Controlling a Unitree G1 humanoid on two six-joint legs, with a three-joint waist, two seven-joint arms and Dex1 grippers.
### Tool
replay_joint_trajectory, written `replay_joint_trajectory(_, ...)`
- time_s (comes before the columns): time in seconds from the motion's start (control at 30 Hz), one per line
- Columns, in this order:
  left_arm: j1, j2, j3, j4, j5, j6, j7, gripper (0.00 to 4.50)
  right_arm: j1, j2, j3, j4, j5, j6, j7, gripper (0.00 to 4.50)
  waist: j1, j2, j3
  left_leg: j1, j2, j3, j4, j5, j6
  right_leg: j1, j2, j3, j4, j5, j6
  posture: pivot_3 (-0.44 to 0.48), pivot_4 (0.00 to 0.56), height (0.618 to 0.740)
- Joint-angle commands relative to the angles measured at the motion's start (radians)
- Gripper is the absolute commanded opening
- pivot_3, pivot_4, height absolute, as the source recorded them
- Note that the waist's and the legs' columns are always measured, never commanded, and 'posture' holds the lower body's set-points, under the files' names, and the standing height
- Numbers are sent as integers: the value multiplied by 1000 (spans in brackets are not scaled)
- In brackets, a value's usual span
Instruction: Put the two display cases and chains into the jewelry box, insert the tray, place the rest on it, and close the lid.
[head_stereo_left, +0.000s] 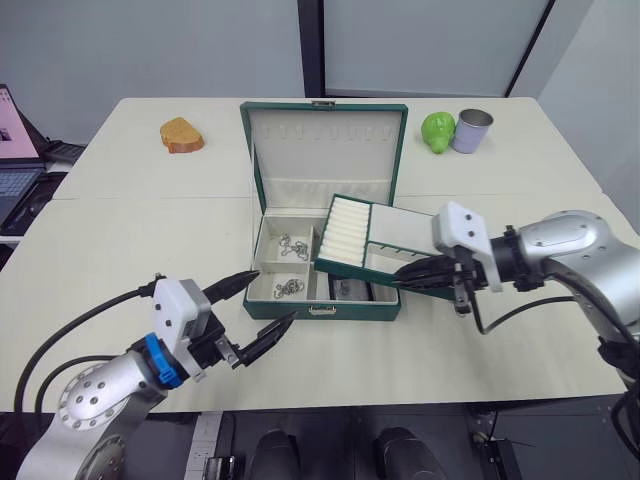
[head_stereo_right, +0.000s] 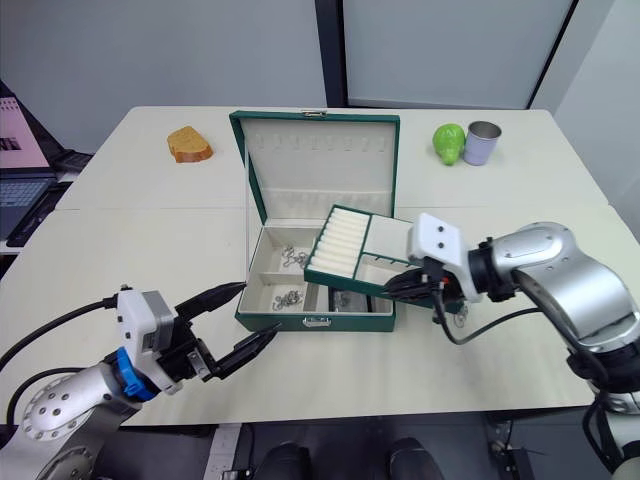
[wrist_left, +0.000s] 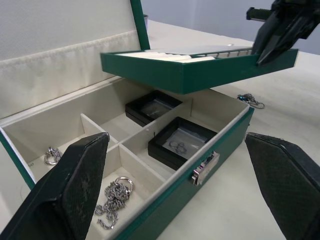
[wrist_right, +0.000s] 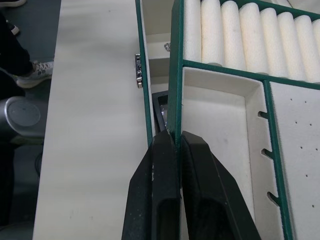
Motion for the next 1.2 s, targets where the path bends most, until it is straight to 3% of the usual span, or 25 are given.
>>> replay_joint_trajectory(0.03, 41, -8, 49, -48, -8, -28, 19, 4500, -59, 36, 49, -28, -27, -14, -21, 29, 0, 0, 0, 0, 0, 0, -1, 0, 0, -1, 0, 0, 0, 0, 0, 0, 150, 740)
replay_joint_trajectory(0.53, 166, -35, 102, -78, -12, -62, 57, 4500, -217, 242, 263, 20, -165, 32, -127, 29, -5, -1, 0, -1, 0, 1, -2, 0, 0, -6, 0, 1, 2, 0, 0, 0, 150, 740)
replay_joint_trajectory(1.2, 172, -38, 88, -91, -20, -54, 94, 4500, -269, 318, 385, 25, -252, 134, -187, 29, -8, -1, -1, -1, 0, 2, -3, 0, 0, -10, 0, 2, 7, 0, -1, 0, 150, 740)
